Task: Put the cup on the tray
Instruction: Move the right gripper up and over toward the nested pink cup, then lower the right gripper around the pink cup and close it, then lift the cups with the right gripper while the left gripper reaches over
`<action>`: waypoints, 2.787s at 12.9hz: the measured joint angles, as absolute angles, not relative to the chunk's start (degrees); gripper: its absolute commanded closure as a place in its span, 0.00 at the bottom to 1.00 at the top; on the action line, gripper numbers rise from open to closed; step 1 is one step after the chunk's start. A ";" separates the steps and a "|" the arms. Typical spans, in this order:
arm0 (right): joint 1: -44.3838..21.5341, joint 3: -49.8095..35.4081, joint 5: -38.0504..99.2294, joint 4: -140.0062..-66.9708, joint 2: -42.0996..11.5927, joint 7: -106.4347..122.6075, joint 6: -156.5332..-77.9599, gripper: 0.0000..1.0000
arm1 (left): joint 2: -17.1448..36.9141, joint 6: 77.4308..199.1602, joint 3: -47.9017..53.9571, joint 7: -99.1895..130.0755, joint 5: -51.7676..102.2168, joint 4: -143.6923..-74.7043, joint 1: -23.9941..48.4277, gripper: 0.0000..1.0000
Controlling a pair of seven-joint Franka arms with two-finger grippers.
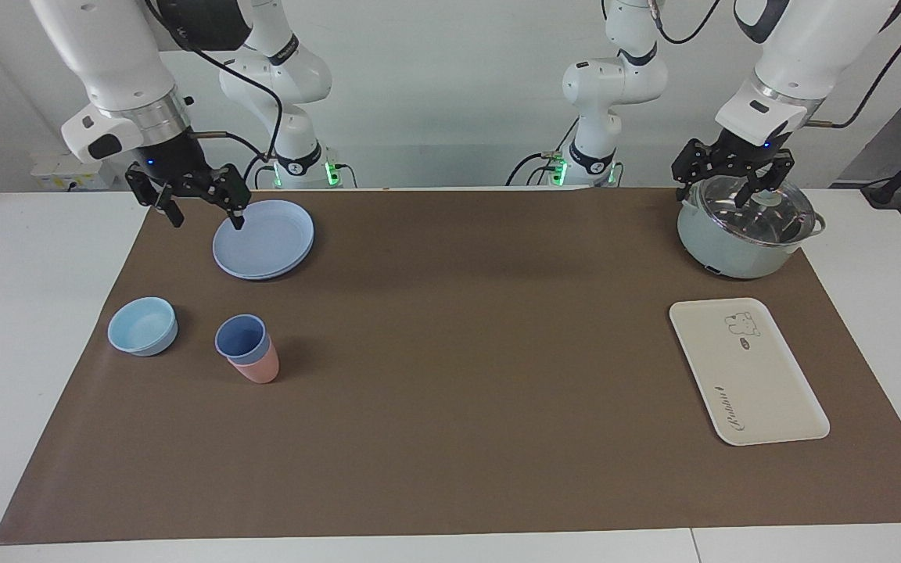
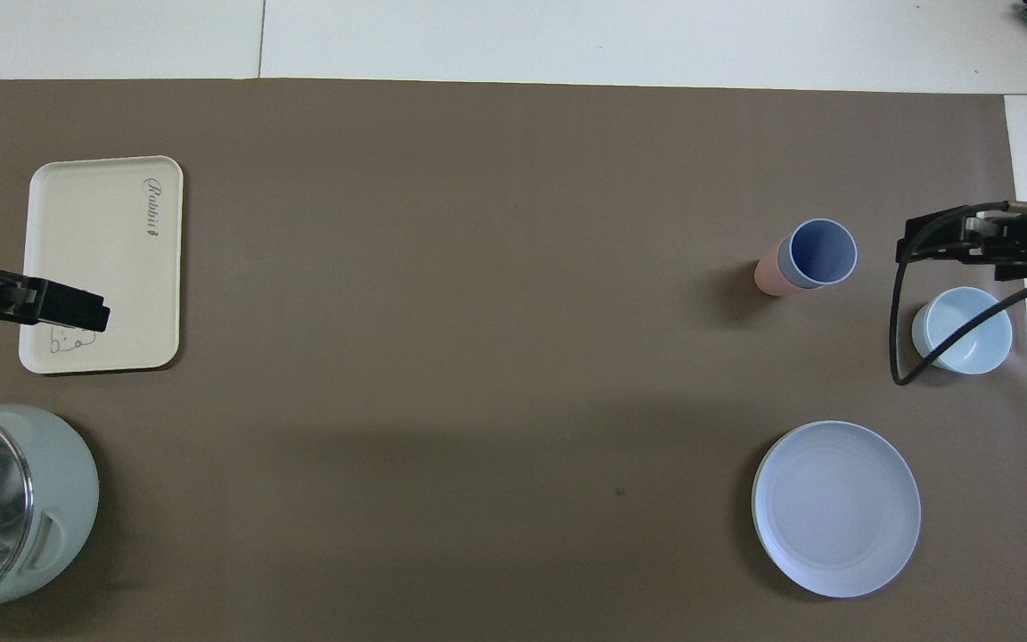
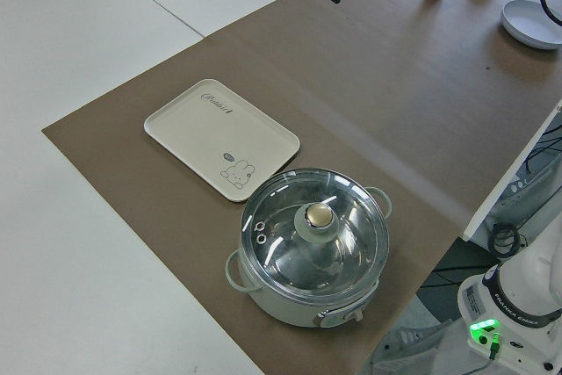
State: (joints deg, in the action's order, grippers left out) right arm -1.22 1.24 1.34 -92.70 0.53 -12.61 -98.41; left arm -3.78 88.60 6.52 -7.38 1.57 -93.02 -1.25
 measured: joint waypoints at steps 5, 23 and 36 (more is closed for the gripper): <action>2.77 1.64 3.98 -93.10 -3.35 -26.74 -104.30 0.02 | -3.78 88.60 6.53 -7.38 1.57 -93.17 -1.25 0.00; 11.35 1.66 24.55 -80.26 -34.93 -48.10 -104.53 0.01 | -3.78 88.60 6.64 -7.38 1.57 -93.29 -1.25 0.00; 10.89 1.17 38.46 -87.87 -34.53 -50.17 -100.95 0.97 | -3.78 88.60 6.68 -7.39 1.57 -93.41 -1.25 0.00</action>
